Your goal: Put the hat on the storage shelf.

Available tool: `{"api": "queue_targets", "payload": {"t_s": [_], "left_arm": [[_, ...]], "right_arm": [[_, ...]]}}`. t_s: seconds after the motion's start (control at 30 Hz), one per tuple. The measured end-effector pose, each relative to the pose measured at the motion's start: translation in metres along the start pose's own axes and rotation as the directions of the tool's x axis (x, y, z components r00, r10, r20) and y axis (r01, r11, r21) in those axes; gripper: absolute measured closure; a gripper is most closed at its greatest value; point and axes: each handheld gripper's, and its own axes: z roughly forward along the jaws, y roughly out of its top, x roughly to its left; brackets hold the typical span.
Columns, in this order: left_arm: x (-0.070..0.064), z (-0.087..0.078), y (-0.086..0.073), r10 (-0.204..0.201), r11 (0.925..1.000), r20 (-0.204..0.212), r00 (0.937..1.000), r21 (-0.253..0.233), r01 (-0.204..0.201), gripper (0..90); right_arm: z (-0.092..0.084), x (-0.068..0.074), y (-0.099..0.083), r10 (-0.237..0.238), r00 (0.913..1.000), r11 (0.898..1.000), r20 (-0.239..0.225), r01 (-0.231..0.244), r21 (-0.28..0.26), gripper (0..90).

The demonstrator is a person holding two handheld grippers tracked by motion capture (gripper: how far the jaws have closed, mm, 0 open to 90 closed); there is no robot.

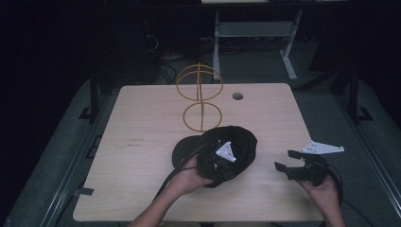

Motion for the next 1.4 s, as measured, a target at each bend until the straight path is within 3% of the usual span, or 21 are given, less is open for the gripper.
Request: {"api": "queue_targets", "payload": {"t_s": [0.1,0.13,0.23,0.33,0.47,0.53,0.63,0.7,0.8,0.9,0.93,0.97,1.03,1.17,1.2,1.3,1.4], "left_arm": [[0.004,-0.014,0.002,-0.018,0.9978,0.04,0.999,-0.063,0.021,76.2],[0.004,-0.014,0.002,-0.018,0.9978,0.04,0.999,-0.063,0.021,76.1],[0.008,-0.028,0.006,-0.023,0.9883,0.089,0.9957,-0.148,0.036,75.9],[0.01,-0.035,0.01,-0.019,0.9814,0.124,0.9921,-0.187,0.043,75.8],[0.01,-0.038,0.015,-0.01,0.977,0.148,0.9889,-0.209,0.041,75.9],[0.006,-0.04,0.022,0.009,0.9744,0.156,0.9877,-0.223,0.027,75.9],[0.004,-0.041,0.027,0.024,0.9717,0.164,0.9861,-0.236,0.015,75.9],[0.002,-0.044,0.034,0.043,0.9645,0.183,0.9822,-0.264,0.007,75.9],[0.001,-0.046,0.038,0.056,0.9607,0.195,0.9792,-0.277,0.0,75.9],[-0.003,-0.048,0.044,0.079,0.9546,0.217,0.9729,-0.298,-0.011,75.9],[-0.003,-0.048,0.044,0.079,0.9546,0.217,0.9729,-0.298,-0.011,75.8],[-0.004,-0.048,0.045,0.09,0.951,0.223,0.9707,-0.309,-0.017,75.9],[-0.004,-0.048,0.046,0.091,0.9498,0.219,0.9714,-0.312,-0.019,75.9],[-0.001,-0.051,0.044,0.088,0.9487,0.224,0.9707,-0.316,-0.014,75.9],[-0.001,-0.051,0.044,0.088,0.9487,0.224,0.9707,-0.316,-0.014,75.7],[0.004,-0.055,0.039,0.069,0.9394,0.234,0.9697,-0.343,0.016,75.0],[0.008,-0.06,0.034,0.053,0.9387,0.218,0.9744,-0.344,0.026,73.4]], "right_arm": [[-0.002,0.006,0.005,-0.012,0.9998,0.999,-0.013,0.011,-0.033,21.7],[-0.002,0.006,0.005,-0.012,0.9998,0.999,-0.013,0.011,-0.033,21.7],[-0.006,0.012,0.012,-0.007,0.997,0.996,-0.077,-0.001,-0.094,21.0],[-0.009,0.016,0.017,-0.003,0.9917,0.99,-0.129,-0.016,-0.142,20.3],[-0.01,0.021,0.021,-0.009,0.9851,0.984,-0.171,-0.021,-0.177,20.1],[-0.009,0.024,0.025,-0.013,0.9767,0.978,-0.214,-0.033,-0.208,19.9],[-0.009,0.025,0.028,-0.013,0.9745,0.975,-0.224,-0.037,-0.217,19.7],[-0.008,0.026,0.03,-0.013,0.9739,0.972,-0.227,-0.041,-0.232,20.0],[-0.008,0.027,0.03,-0.011,0.9741,0.97,-0.226,-0.044,-0.238,21.5],[-0.01,0.026,0.032,-0.007,0.9698,0.964,-0.244,-0.059,-0.261,33.6],[-0.01,0.026,0.032,-0.007,0.9698,0.964,-0.244,-0.059,-0.261,33.6],[-0.011,0.025,0.033,-0.011,0.9632,0.958,-0.268,-0.067,-0.28,45.0],[-0.012,0.026,0.033,-0.025,0.9578,0.953,-0.286,-0.063,-0.295,58.3],[-0.015,0.031,0.035,-0.064,0.9596,0.951,-0.274,-0.025,-0.308,80.5],[-0.016,0.032,0.036,-0.06,0.9584,0.952,-0.279,-0.029,-0.305,82.9],[-0.021,0.032,0.041,-0.063,0.9572,0.951,-0.283,-0.028,-0.307,84.5],[-0.026,0.034,0.046,-0.075,0.9607,0.946,-0.267,-0.017,-0.324,84.9]]}}
